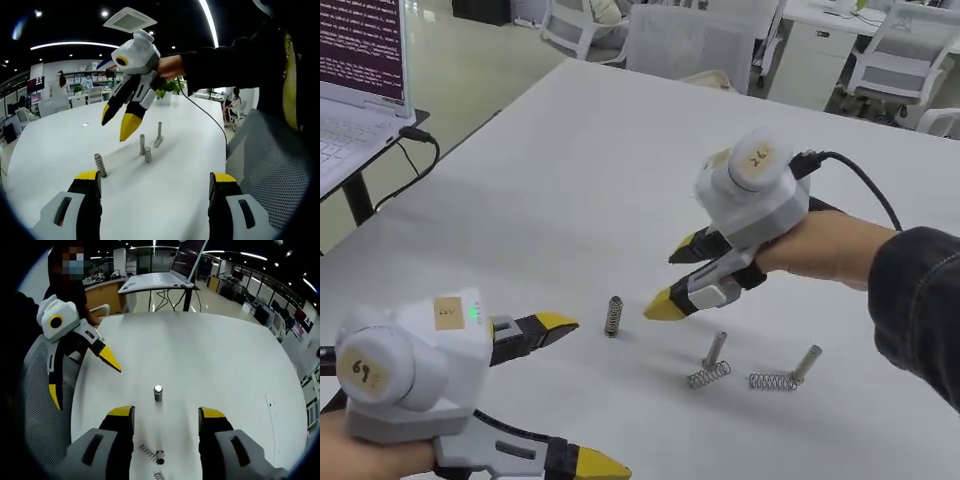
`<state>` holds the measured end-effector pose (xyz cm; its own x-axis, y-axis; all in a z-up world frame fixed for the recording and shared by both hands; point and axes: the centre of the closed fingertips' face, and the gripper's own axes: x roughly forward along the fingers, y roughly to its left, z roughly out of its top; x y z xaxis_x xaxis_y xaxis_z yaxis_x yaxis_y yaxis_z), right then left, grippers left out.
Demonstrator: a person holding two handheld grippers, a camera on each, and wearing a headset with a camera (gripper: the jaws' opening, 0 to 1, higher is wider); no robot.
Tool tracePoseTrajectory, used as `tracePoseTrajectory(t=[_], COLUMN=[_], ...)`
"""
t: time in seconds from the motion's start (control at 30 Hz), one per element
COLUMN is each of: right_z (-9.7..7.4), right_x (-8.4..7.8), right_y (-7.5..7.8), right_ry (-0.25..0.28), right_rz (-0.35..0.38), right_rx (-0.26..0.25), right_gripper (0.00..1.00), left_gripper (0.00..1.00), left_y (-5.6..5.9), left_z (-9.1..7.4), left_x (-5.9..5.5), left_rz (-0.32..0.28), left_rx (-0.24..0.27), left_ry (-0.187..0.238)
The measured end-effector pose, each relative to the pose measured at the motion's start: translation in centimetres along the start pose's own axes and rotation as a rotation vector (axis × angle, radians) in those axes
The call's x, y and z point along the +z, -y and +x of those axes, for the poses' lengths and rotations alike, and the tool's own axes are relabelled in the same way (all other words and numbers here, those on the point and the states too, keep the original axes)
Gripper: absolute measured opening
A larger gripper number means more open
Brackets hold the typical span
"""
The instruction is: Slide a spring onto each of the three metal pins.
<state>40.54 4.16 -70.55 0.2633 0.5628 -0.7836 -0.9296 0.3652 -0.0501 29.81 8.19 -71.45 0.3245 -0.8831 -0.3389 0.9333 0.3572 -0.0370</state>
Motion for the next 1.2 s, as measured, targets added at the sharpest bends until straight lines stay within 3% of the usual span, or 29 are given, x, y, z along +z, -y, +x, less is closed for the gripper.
tracePoseTrajectory(t=[0.3,0.77,1.2], right_z=[-2.5,-6.1,-9.8], right_x=[-0.3,-2.0,-3.7], right_y=[-0.1,-0.4,-1.7], right_ry=[0.059,0.120,0.186], right_rz=[0.022,0.070,0.117], right_rx=[-0.042,-0.121,-0.197], right_gripper=[0.54,0.54,0.56], left_gripper=[0.86,0.86,0.85], left_y=[0.2,0.5,0.5], left_z=[0.6,1.7,3.1], left_x=[0.4,0.6,0.6], left_rz=[0.007,0.017,0.015], left_rx=[-0.020,-0.047,-0.069], left_ry=[-0.007,-0.023,-0.033])
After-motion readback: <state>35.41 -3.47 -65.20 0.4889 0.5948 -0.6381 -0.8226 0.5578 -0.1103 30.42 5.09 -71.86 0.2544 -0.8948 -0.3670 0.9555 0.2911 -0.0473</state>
